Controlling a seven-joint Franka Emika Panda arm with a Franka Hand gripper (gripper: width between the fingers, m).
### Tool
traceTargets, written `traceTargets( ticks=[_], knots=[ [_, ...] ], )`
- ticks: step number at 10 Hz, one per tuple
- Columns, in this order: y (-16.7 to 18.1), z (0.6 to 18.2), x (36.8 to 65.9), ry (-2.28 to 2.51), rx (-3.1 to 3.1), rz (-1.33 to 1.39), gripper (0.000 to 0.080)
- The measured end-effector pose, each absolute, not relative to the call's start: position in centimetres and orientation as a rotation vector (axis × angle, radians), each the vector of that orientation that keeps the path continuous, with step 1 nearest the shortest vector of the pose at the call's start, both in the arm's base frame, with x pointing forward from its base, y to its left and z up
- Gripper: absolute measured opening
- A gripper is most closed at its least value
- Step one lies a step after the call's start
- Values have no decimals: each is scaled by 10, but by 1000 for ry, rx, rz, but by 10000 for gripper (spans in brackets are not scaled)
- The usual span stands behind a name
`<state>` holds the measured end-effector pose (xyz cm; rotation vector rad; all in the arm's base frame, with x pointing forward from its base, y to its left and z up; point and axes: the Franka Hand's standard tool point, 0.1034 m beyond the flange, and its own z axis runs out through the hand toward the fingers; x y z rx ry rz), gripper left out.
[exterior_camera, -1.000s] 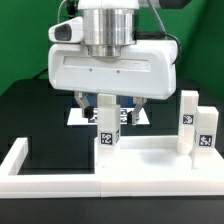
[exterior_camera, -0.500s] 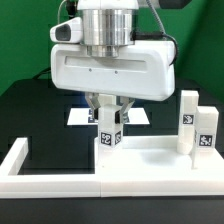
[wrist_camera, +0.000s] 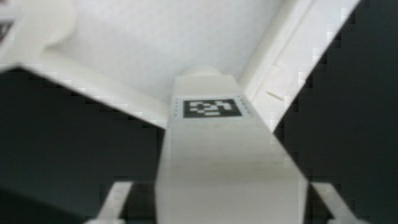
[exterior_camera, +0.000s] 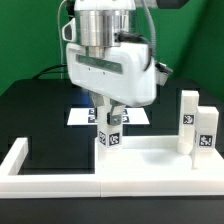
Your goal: Assemble desk
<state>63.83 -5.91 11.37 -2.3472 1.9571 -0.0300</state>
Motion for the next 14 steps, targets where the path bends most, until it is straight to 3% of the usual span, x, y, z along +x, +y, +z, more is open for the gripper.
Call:
traceTargets(
  ticks=[5, 6, 7, 8, 9, 12, 14],
  knots=[
    [-62, 112, 636, 2371, -1855, 6, 290],
    [-61, 112, 635, 2318, -1947, -8, 401],
    [-57, 112, 634, 2213, -2118, -38, 537],
    [-53, 111, 634, 2093, -2241, -65, 537],
    [-53, 111, 635, 1864, -2444, -95, 630],
    [-54, 112, 636, 1509, -2690, -114, 649],
    [-60, 114, 639, 1026, -2930, -165, 649]
  ],
)
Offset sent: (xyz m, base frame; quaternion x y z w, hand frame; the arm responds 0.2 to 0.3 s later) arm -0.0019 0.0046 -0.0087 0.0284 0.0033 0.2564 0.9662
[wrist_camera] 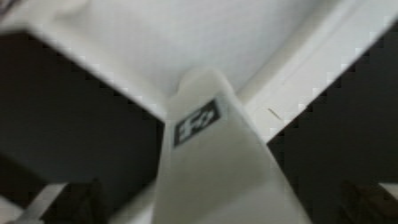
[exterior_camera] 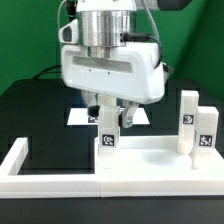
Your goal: Assemble desk
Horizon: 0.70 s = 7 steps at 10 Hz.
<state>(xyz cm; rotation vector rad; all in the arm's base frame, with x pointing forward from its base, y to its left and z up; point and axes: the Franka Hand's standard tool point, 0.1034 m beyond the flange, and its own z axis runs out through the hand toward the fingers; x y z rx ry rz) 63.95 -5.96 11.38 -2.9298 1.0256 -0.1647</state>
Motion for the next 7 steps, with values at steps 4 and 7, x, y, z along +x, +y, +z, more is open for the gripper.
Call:
traceTargets(
  ticks=[4, 7],
  knots=[
    [-62, 113, 640, 730, -3025, -177, 531],
    [-62, 113, 640, 879, -2979, -175, 288]
  ],
)
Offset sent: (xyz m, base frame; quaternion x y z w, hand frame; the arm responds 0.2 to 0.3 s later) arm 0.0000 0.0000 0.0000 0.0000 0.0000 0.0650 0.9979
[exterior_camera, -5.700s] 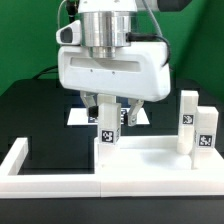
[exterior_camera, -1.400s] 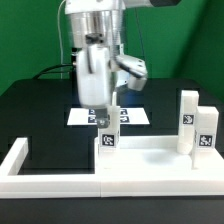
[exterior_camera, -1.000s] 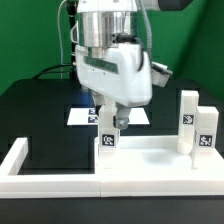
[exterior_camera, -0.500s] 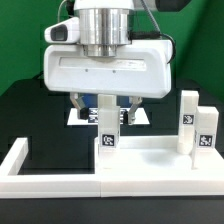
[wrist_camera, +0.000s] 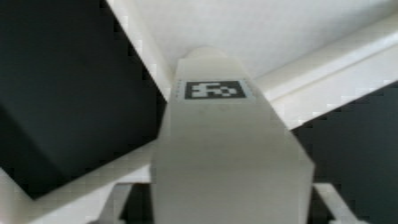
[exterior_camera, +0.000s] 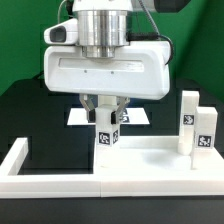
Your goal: Assemble desk
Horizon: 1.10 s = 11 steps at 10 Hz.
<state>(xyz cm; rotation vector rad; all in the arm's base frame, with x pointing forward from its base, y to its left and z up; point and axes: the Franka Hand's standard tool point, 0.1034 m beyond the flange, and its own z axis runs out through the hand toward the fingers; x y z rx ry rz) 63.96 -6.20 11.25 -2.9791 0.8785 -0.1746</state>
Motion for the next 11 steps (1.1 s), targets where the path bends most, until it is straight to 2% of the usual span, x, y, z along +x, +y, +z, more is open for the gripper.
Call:
traceTargets(
  ticks=[4, 8, 11],
  knots=[
    [-67, 111, 639, 1573, -2656, -130, 288],
    [-72, 109, 636, 2273, -2001, 18, 290],
    [-69, 109, 636, 2425, -1821, 35, 290]
  ],
)
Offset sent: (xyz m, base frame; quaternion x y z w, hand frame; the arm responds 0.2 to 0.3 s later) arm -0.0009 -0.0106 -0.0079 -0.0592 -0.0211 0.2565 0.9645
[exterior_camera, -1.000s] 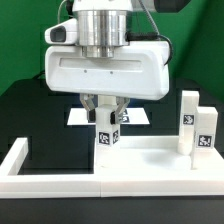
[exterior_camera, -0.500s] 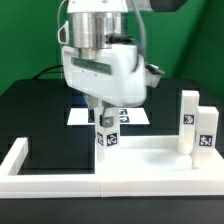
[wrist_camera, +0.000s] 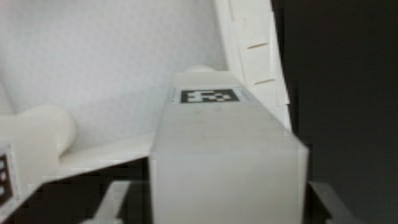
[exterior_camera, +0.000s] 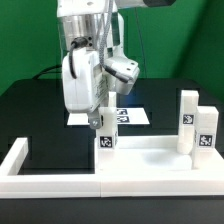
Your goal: Assemble desk
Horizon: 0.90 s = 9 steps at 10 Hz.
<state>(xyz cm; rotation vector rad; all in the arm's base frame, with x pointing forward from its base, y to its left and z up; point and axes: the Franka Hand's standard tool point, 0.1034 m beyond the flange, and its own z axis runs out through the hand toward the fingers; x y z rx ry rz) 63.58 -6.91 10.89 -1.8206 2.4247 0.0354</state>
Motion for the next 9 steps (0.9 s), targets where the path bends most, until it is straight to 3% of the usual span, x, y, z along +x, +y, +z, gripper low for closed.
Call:
traceTargets(
  ticks=[1, 2, 3, 4, 5, 9],
  knots=[
    [-69, 109, 636, 2398, -1855, 32, 290],
    [-69, 109, 636, 2353, -1922, 19, 389],
    [-67, 109, 638, 2168, -2160, -30, 389],
    [-63, 109, 641, 1975, -2345, -82, 561],
    [-59, 109, 644, 1825, -2461, -116, 631],
    [-63, 111, 645, 1363, -2772, -142, 648]
  ],
)
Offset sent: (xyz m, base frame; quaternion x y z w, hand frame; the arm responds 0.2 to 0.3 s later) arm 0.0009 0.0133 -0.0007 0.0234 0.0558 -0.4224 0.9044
